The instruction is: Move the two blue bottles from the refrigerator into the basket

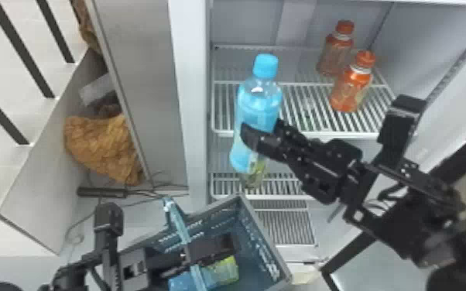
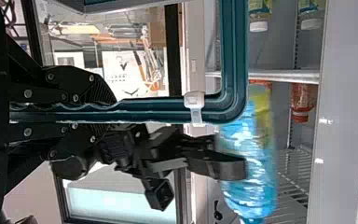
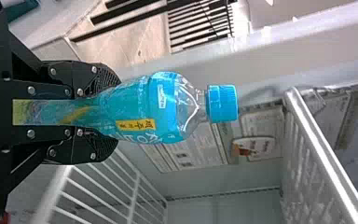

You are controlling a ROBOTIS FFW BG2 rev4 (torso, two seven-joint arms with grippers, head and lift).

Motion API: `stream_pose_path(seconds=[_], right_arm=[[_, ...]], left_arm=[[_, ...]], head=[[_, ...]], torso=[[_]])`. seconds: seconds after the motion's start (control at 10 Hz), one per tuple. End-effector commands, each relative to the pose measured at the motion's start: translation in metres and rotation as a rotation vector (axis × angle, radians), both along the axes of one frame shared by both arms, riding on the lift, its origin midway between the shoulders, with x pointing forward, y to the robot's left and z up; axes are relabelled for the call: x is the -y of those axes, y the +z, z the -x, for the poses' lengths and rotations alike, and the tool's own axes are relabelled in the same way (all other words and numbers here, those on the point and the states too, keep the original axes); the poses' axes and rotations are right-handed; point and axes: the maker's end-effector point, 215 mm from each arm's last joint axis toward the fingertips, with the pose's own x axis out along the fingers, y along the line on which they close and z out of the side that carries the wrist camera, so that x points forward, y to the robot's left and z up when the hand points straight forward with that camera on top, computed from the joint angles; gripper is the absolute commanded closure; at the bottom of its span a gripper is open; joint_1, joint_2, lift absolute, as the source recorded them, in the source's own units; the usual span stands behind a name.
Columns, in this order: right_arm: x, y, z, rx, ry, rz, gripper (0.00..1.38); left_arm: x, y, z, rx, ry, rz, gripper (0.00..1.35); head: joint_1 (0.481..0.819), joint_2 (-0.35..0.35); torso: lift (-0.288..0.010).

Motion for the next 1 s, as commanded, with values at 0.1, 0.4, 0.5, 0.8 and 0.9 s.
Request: stream_pose_path(seconds=[0.1,0.4,0.5,0.8,0.9], right_arm=[[0.000,-0.009,0.029,-0.057,0.018,-0.003,1.28],[0.007,-0.044,0.056,-0.167,0.021,0.017,1.28],[0.013,-0.057,0.062,-0.209,0.015,0.020,1.28],[-0.001,-0.079,0.088,-0.307,0.057,-0.018,1.28],[-0.003,-0.082,0.090,-0.321,0.063,-0.024,1.28]], left_arm=[[0.000,0.000,-0.001,0.001,0.001,-0.003,1.20],[0.000,0.000,-0.001,0.003,0.000,-0.005,1.20],[0.000,0.000,-0.001,0.003,-0.002,-0.004,1.20],[-0.001,0.000,-0.002,0.004,0.005,-0.001,1.20],[0.000,0.002,-0.004,0.011,0.002,-0.002,1.20]], head=[[0.695,-0.089],[0.695,-0.096],[0.695,-0.100],[0.695,-0.119],[0.695,-0.111]], torso=[[-0.010],[-0.010],[-0.010],[-0.010],[-0.010]])
